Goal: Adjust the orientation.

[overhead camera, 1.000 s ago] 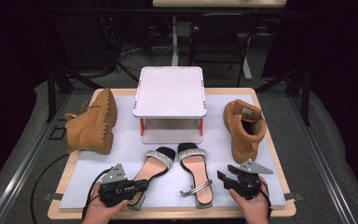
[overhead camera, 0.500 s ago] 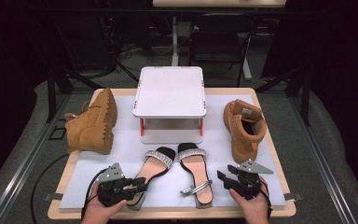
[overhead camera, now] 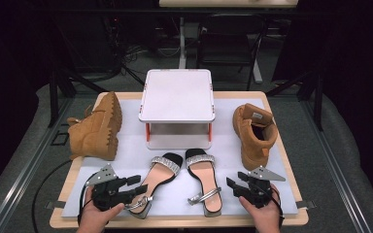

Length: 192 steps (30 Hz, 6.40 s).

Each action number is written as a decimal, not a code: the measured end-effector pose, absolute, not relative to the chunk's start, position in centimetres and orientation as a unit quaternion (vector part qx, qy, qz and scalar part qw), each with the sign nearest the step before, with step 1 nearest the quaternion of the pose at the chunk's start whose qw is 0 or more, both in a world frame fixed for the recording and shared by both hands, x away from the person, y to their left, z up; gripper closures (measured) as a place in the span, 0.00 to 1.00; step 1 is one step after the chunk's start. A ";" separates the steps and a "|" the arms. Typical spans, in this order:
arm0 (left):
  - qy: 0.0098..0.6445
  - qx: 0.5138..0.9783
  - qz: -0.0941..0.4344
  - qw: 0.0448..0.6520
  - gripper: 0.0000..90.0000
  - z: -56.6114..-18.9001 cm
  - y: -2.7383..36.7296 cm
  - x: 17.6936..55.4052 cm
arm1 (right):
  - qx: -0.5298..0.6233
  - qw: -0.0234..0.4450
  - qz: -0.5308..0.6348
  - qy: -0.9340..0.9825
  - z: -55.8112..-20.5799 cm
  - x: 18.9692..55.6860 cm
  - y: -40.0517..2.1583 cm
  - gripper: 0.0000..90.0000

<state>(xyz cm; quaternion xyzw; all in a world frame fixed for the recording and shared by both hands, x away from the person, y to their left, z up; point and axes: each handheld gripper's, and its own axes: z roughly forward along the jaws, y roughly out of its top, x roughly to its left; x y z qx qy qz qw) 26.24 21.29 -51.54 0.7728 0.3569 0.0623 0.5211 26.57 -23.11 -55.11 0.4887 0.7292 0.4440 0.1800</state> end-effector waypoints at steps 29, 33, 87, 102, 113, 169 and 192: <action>0.438 0.859 0.024 0.263 0.38 -50.3 15.5 30.8 | 0.507 0.200 0.463 0.699 -55.1 26.5 -23.8 0.45; 0.447 0.862 0.017 0.236 0.38 -50.8 14.8 31.4 | 0.511 0.196 0.464 0.697 -55.1 26.5 -23.9 0.44; 0.532 0.819 0.034 0.213 0.45 -52.3 17.9 33.2 | 0.519 0.196 0.428 0.713 -54.2 26.1 -22.7 0.33; 0.526 0.811 0.029 0.254 0.44 -52.7 18.8 32.7 | 0.505 0.203 0.395 0.740 -50.6 25.9 -19.2 0.18; 0.519 0.815 0.034 0.258 0.43 -52.7 18.8 32.6 | 0.476 0.202 0.358 0.777 -49.7 26.8 -14.9 0.40; 0.516 0.818 0.040 0.251 0.39 -52.7 18.5 32.4 | 0.537 0.121 0.233 0.801 -53.0 29.5 -11.8 0.30; 0.524 0.816 0.045 0.241 0.44 -52.6 18.3 32.6 | 0.492 0.146 0.254 0.820 -52.8 30.3 -12.9 0.45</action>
